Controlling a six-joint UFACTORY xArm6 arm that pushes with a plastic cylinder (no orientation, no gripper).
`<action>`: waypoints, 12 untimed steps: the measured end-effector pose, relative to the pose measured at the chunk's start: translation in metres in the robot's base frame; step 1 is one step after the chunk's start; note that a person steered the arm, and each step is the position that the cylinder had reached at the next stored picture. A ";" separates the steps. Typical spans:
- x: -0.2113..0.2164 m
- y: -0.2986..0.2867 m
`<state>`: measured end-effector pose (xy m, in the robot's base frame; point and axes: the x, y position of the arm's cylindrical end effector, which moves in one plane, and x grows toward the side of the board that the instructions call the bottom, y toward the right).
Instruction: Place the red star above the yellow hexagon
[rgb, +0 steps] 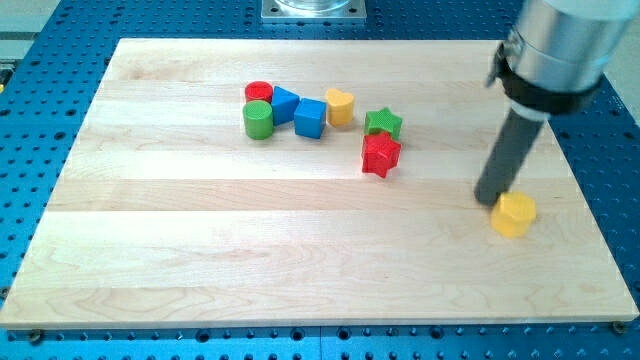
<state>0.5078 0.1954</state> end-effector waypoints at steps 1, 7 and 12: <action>0.043 0.001; -0.099 -0.080; -0.097 -0.037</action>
<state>0.4112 0.1588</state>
